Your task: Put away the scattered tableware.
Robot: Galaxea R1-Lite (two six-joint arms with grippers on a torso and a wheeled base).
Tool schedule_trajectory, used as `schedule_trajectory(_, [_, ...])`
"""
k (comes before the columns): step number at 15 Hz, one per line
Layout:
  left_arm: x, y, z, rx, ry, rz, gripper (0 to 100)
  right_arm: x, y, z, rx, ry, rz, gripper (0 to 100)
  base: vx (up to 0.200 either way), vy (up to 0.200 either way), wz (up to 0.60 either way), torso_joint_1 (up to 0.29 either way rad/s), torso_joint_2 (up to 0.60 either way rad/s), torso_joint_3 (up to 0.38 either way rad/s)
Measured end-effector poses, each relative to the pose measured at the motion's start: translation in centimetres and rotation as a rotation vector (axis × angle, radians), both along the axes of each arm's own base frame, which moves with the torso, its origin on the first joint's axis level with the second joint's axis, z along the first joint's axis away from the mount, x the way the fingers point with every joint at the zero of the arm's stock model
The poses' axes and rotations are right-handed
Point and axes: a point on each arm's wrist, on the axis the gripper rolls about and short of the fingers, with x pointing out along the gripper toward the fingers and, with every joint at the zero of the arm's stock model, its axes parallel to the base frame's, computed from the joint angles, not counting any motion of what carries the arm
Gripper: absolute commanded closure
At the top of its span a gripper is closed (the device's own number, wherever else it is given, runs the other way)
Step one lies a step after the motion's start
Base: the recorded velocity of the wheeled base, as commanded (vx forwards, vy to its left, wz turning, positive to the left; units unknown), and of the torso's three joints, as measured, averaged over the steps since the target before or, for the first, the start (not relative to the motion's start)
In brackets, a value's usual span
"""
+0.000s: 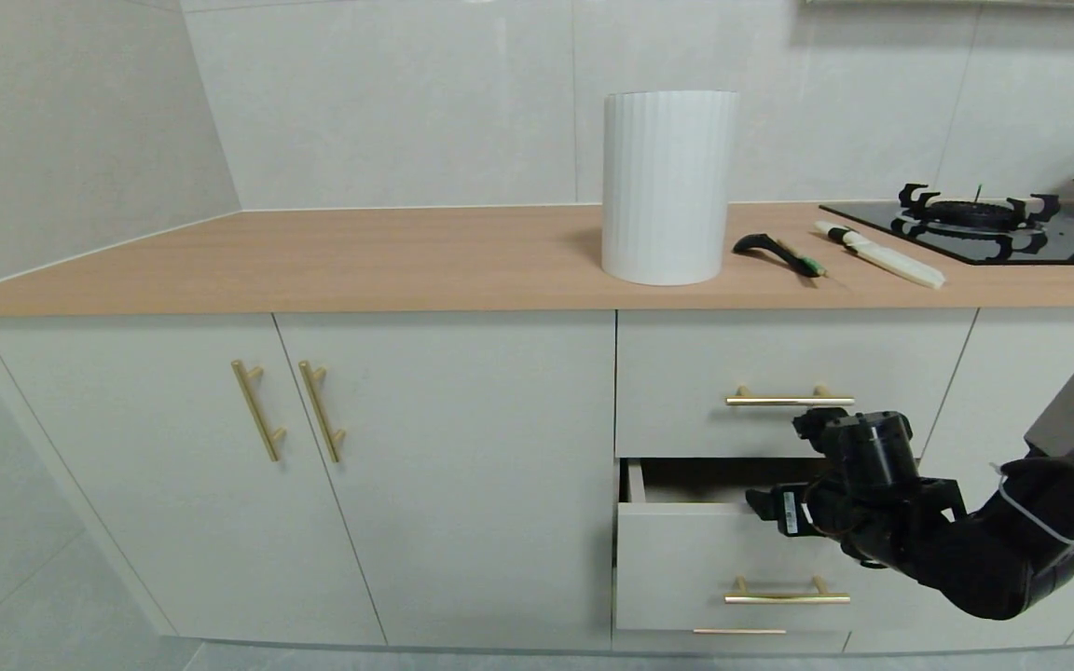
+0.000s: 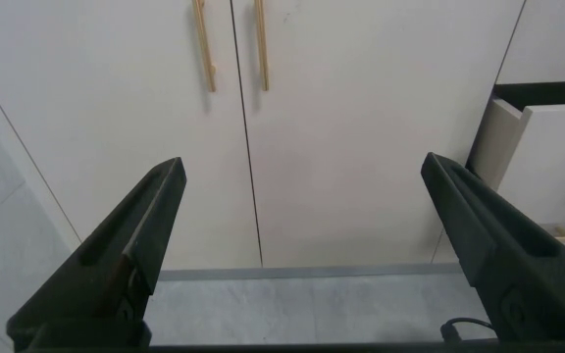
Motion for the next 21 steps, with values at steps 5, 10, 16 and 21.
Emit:
schedule_trajectory(5, [0.0,0.0,0.0,0.000,0.000,0.000,0,-0.2,-0.1,-0.6,-0.009,0.021,0.002,0,0.000,0.000,0.00,0.000,0.00,0.000])
schedule_trajectory(10, [0.0,0.0,0.0,0.000,0.000,0.000,0,-1.1,-0.5,-0.2,-0.031,0.087,0.011,0,0.000,0.000,0.00,0.000,0.00,0.000])
schedule_trajectory(16, [0.0,0.0,0.0,0.000,0.000,0.000,0,-2.9,-1.0,0.6,-0.093,0.208,0.065,0,0.000,0.000,0.00,0.000,0.00,0.000])
schedule_trajectory(21, [0.0,0.0,0.0,0.000,0.000,0.000,0,-4.9,-1.5,1.4,-0.186,0.273,0.155,0,0.000,0.000,0.00,0.000,0.00,0.000])
